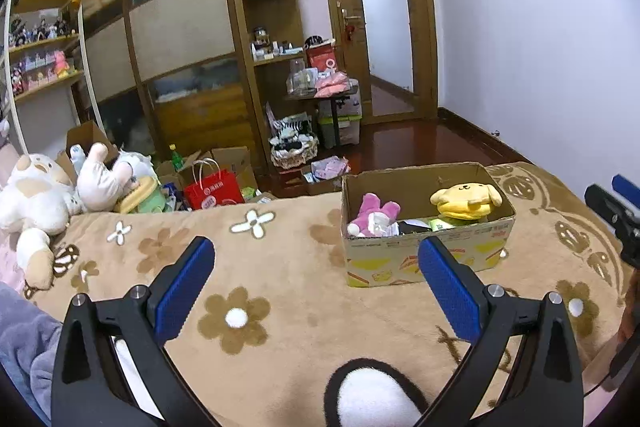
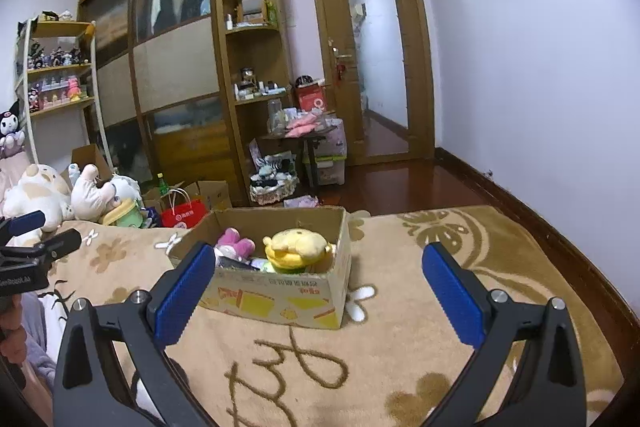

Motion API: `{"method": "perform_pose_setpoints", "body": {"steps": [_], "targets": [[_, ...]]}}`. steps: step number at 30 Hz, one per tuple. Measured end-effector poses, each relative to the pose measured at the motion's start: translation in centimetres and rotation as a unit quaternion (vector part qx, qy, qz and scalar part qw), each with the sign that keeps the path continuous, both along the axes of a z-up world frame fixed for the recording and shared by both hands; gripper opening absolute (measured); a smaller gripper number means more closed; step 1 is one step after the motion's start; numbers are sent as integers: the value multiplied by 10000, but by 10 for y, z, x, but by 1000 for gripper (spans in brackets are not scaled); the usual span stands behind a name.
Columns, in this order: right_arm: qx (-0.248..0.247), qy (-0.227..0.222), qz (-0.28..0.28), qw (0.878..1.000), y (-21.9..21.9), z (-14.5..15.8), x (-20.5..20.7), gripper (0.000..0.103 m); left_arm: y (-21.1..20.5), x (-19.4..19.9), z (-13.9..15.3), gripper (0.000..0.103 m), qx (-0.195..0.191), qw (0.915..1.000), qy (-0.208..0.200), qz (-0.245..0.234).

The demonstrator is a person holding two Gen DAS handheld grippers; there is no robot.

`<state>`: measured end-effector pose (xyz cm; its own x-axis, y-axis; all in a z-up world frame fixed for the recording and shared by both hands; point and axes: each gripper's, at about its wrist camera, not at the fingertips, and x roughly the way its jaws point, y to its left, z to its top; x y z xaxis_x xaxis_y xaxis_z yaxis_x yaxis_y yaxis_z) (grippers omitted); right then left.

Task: Organize soft objects

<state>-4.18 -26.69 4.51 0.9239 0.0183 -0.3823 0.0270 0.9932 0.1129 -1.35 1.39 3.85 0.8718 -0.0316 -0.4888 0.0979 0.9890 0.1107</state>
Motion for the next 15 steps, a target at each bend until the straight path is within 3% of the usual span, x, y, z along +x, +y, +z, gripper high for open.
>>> {"method": "perform_pose_setpoints", "body": {"steps": [15], "targets": [[99,317,-193,9993,-16,-20,15,103,-8,15,-17,101,118,9999,92,-13]]}}
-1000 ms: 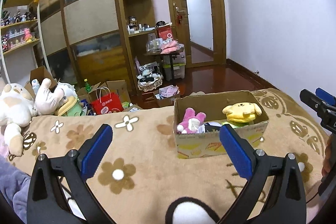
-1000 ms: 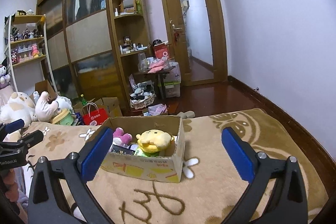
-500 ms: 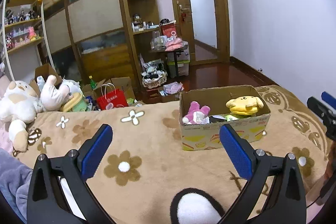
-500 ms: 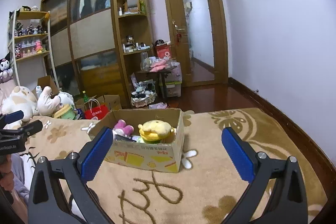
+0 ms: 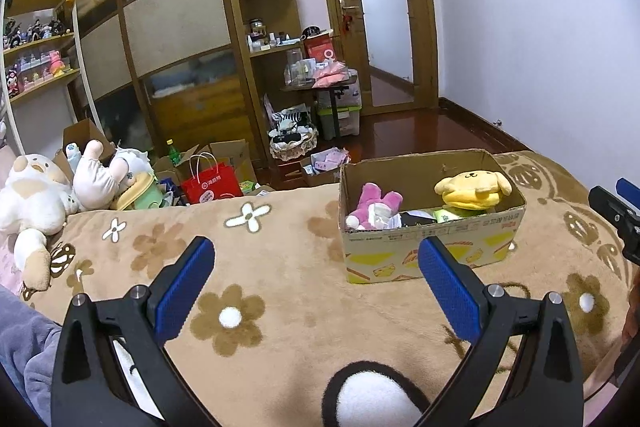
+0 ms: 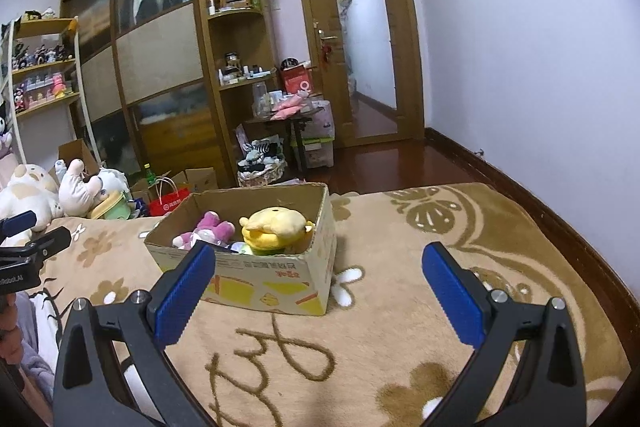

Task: Organize soft objects

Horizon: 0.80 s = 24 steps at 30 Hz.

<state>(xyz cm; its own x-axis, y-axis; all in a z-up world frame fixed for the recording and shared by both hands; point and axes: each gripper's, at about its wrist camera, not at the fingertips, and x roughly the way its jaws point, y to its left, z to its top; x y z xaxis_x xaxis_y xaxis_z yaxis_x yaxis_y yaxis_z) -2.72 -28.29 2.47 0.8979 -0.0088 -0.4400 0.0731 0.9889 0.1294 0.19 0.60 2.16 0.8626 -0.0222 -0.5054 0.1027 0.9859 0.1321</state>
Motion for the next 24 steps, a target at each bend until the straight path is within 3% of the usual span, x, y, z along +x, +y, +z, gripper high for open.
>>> {"method": "perform_pose_setpoints", "body": {"steps": [24], "targets": [[-27,40,-20,10000,0,-3,2,103,-11,0,-1,101,146,9998,-108,-24]]}}
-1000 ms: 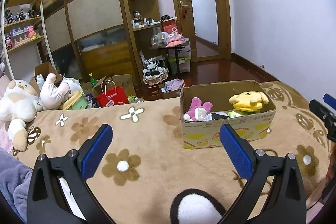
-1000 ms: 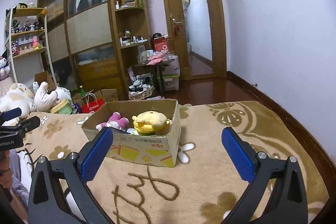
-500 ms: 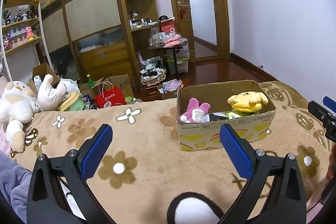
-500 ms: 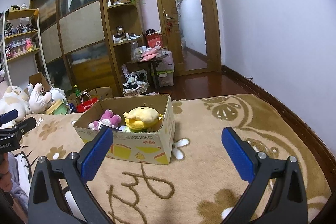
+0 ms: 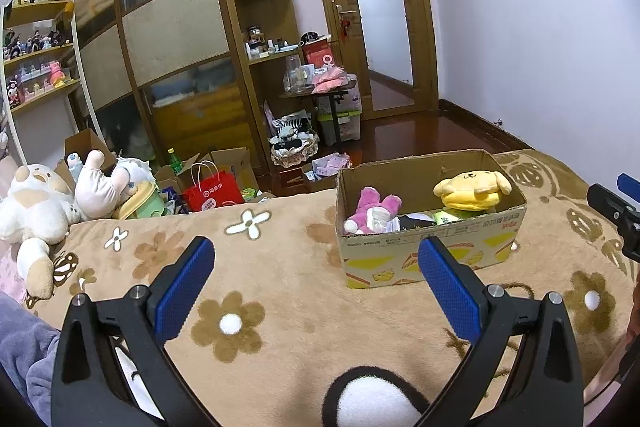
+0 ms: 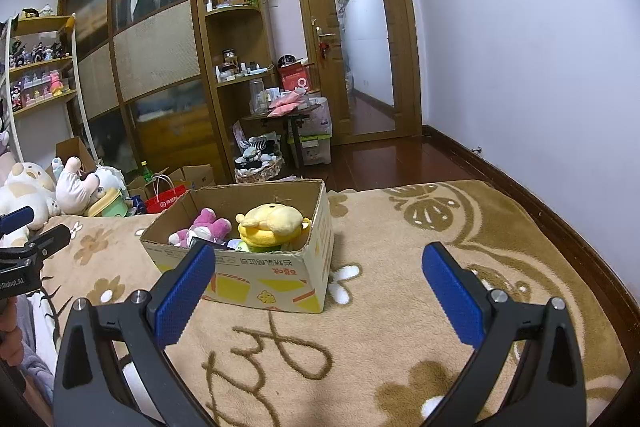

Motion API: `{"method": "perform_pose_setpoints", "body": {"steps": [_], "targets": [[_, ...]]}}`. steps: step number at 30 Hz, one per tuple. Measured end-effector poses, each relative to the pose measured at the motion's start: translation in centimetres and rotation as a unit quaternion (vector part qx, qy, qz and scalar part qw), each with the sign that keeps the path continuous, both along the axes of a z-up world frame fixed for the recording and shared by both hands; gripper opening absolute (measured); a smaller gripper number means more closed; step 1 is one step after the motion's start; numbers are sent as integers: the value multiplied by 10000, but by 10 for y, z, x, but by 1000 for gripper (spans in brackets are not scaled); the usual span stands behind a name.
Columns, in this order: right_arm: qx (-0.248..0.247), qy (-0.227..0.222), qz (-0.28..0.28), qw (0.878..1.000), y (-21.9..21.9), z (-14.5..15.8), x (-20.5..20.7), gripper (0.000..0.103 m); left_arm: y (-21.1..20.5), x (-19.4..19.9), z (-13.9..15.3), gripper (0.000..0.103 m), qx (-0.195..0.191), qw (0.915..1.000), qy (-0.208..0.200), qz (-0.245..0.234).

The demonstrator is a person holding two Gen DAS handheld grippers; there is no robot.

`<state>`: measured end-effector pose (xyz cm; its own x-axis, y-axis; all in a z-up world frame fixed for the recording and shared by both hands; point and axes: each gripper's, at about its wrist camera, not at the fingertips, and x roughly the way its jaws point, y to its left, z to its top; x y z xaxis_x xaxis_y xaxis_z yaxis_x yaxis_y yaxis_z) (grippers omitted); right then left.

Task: Organize soft objects

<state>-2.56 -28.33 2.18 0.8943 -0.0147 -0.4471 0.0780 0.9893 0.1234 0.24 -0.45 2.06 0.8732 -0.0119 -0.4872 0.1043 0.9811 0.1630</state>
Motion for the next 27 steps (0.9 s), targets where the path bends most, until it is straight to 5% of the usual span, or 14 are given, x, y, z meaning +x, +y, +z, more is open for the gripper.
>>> {"method": "perform_pose_setpoints", "body": {"steps": [27], "targets": [[-8,7,5,10000,0,0,0,103,11,-2,0,101,-37,10000,12,-65]]}}
